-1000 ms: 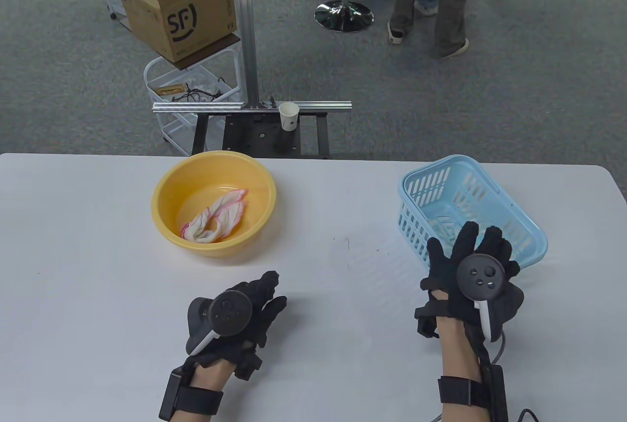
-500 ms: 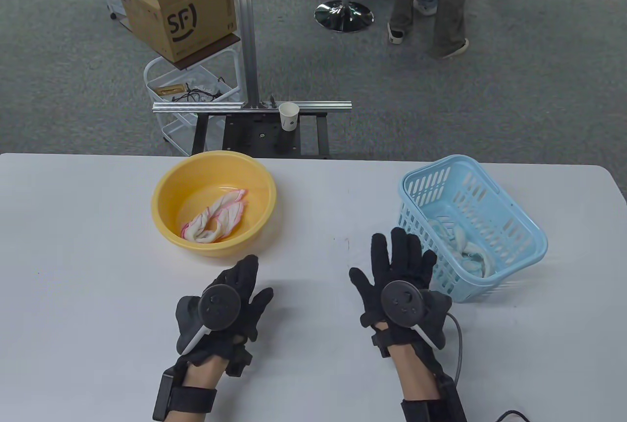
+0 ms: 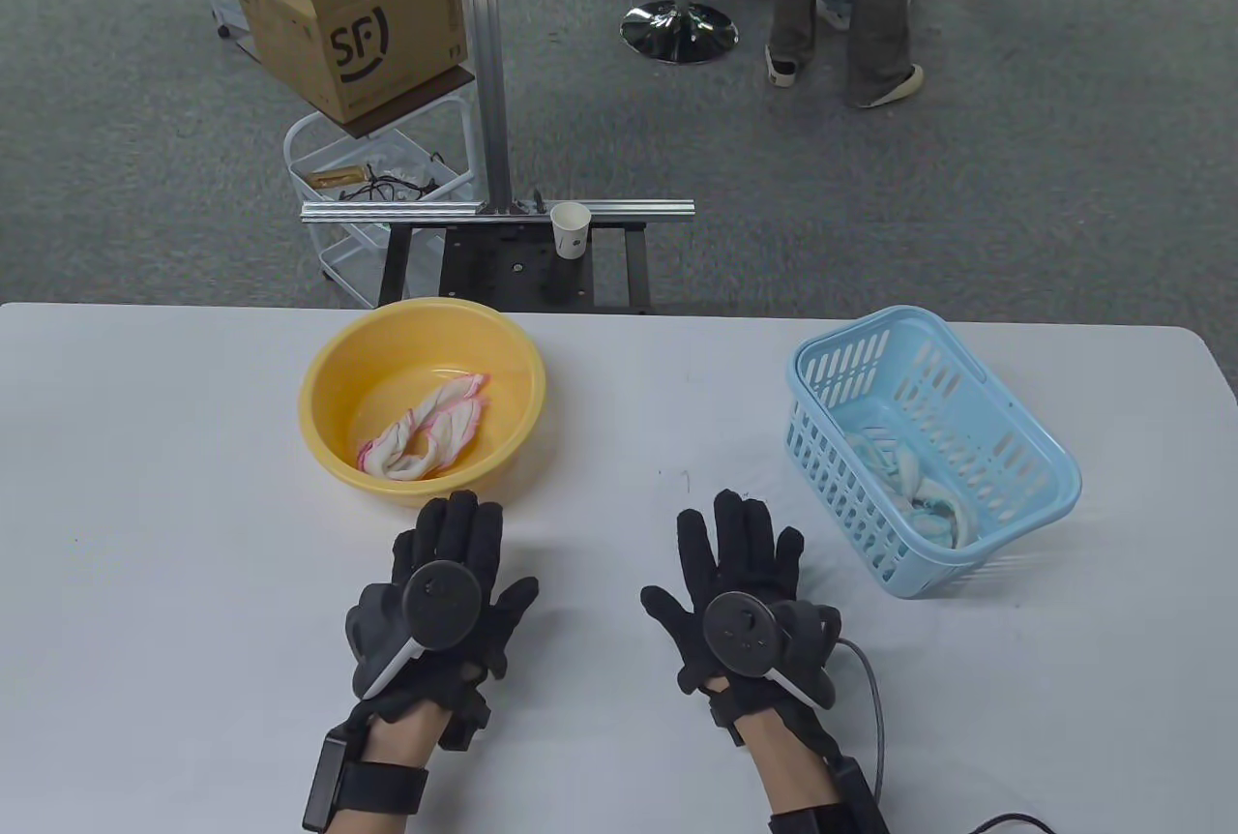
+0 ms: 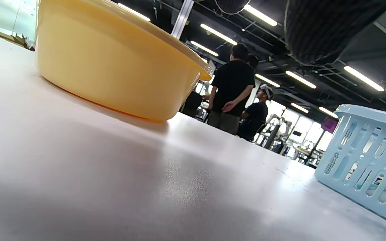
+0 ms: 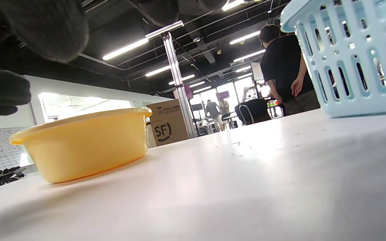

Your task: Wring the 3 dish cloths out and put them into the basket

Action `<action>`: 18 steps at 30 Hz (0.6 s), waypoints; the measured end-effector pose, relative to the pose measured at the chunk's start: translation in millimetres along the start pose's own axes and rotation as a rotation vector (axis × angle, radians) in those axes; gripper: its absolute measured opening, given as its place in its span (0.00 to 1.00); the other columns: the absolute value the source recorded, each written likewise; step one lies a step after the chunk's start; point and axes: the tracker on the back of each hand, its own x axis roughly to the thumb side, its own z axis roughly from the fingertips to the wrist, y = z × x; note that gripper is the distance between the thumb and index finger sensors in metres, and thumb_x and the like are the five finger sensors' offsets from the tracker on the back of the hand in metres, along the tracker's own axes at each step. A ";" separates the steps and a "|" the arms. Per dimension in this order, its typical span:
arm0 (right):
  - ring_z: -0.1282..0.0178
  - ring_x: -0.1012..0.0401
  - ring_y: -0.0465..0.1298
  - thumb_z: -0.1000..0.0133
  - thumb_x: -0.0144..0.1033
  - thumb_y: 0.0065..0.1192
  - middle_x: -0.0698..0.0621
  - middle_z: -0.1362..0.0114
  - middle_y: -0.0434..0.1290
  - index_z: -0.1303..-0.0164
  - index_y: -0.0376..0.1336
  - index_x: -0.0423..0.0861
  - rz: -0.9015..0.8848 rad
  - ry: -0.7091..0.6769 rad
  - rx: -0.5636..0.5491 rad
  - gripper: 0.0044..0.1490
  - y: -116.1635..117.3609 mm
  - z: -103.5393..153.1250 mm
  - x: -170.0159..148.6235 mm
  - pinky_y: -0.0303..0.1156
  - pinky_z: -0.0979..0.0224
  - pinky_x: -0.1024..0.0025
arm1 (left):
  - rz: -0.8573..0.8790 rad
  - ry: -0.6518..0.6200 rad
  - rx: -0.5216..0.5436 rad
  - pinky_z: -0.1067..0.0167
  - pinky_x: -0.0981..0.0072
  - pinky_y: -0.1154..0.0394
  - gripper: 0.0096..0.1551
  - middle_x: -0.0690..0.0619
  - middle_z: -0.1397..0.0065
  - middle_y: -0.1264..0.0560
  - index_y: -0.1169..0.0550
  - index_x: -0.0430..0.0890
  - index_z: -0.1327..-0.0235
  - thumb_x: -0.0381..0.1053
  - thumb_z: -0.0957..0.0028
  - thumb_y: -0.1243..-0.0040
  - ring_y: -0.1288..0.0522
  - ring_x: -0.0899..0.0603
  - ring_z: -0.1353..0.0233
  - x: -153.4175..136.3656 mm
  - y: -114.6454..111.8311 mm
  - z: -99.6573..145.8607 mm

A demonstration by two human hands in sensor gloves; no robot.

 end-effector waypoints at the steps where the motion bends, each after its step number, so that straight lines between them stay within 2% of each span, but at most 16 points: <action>1: 0.13 0.40 0.38 0.44 0.73 0.55 0.42 0.12 0.38 0.17 0.42 0.52 -0.008 -0.002 -0.006 0.55 0.1 0.7 0.8 0.36 0.23 0.29 | -0.010 0.004 0.000 0.21 0.36 0.62 0.57 0.61 0.15 0.61 0.53 0.59 0.18 0.71 0.53 0.37 0.66 0.43 0.13 0.0 -0.4 0.7; 5: 0.13 0.40 0.39 0.44 0.73 0.55 0.41 0.12 0.38 0.17 0.41 0.52 -0.025 -0.005 -0.007 0.55 -0.7 3.4 2.9 0.37 0.23 0.29 | -0.030 0.021 -0.003 0.22 0.36 0.68 0.62 0.62 0.16 0.68 0.60 0.60 0.19 0.73 0.54 0.39 0.73 0.44 0.15 -0.9 1.4 1.9; 12: 0.13 0.39 0.40 0.44 0.72 0.55 0.41 0.13 0.39 0.17 0.42 0.51 -0.061 0.018 -0.015 0.55 -2.2 6.1 0.9 0.39 0.23 0.29 | -0.013 0.098 -0.036 0.25 0.36 0.74 0.66 0.65 0.19 0.75 0.69 0.63 0.23 0.77 0.55 0.41 0.80 0.45 0.17 -6.0 14.8 -3.4; 15: 0.13 0.39 0.41 0.44 0.72 0.55 0.41 0.13 0.39 0.17 0.42 0.51 -0.079 0.028 -0.009 0.55 -2.5 6.3 -0.8 0.39 0.23 0.29 | 0.009 0.148 -0.087 0.25 0.37 0.76 0.68 0.67 0.20 0.77 0.73 0.66 0.27 0.79 0.56 0.42 0.82 0.47 0.18 -8.5 27.8 -12.6; 18: 0.13 0.39 0.41 0.44 0.72 0.55 0.41 0.13 0.39 0.17 0.42 0.51 -0.096 0.033 -0.017 0.55 -4.7 6.7 -1.5 0.39 0.23 0.29 | 0.031 0.186 -0.117 0.24 0.37 0.75 0.69 0.67 0.20 0.77 0.74 0.66 0.27 0.79 0.57 0.42 0.81 0.47 0.17 -16.3 48.0 -27.5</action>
